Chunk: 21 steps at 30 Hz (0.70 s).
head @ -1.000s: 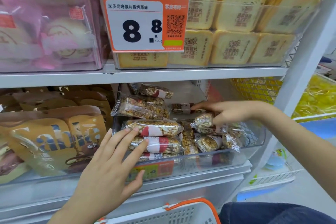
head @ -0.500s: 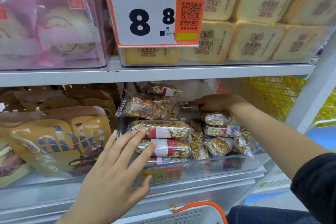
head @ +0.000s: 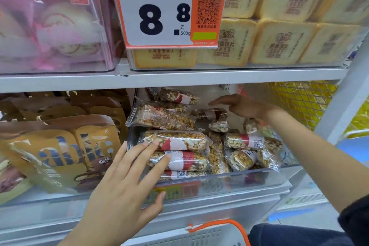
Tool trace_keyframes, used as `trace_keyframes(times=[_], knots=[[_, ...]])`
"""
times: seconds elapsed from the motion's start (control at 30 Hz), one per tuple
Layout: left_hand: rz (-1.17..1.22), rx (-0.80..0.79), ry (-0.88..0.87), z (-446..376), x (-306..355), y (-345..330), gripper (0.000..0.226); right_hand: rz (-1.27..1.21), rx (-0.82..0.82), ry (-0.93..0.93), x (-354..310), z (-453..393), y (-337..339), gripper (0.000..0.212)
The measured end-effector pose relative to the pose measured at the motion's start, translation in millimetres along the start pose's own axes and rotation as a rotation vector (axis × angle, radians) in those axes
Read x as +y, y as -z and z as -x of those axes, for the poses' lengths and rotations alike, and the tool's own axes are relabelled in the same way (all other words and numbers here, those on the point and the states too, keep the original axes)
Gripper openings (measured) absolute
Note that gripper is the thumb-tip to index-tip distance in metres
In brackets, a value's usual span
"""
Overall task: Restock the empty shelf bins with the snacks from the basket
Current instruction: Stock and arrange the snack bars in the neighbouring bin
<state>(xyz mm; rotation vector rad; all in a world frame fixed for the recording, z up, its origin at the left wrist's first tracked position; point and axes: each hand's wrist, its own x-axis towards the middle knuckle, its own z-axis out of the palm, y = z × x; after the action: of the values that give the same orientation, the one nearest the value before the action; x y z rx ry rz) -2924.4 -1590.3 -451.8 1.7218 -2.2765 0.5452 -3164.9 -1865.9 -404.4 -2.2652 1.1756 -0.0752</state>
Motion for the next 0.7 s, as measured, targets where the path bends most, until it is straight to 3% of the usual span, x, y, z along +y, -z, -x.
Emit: trace_keyframes(times=[0.07, 0.2, 0.37, 0.5, 0.6, 0.7], knots=[[0.004, -0.003, 0.007, 0, 0, 0, 0.053, 0.018, -0.191, -0.028, 1, 15, 8, 0.087], [-0.003, 0.000, 0.013, 1, 1, 0, 0.053, 0.220, -0.366, -0.091, -11, 37, 13, 0.080], [-0.006, -0.013, 0.020, 1, 2, 1, 0.055, 0.433, -0.199, 0.003, -25, 29, -10, 0.077], [0.002, -0.025, 0.023, 1, 1, 1, 0.058, 0.473, -0.084, -0.010, -30, 31, -8, 0.056], [-0.002, 0.002, 0.016, 0, 1, 1, 0.052, 0.608, 0.032, -0.038, -33, 36, -8, 0.064], [0.007, 0.011, 0.014, -1, 2, 0, 0.055, 0.540, 0.128, -0.079, -30, 39, -10, 0.078]])
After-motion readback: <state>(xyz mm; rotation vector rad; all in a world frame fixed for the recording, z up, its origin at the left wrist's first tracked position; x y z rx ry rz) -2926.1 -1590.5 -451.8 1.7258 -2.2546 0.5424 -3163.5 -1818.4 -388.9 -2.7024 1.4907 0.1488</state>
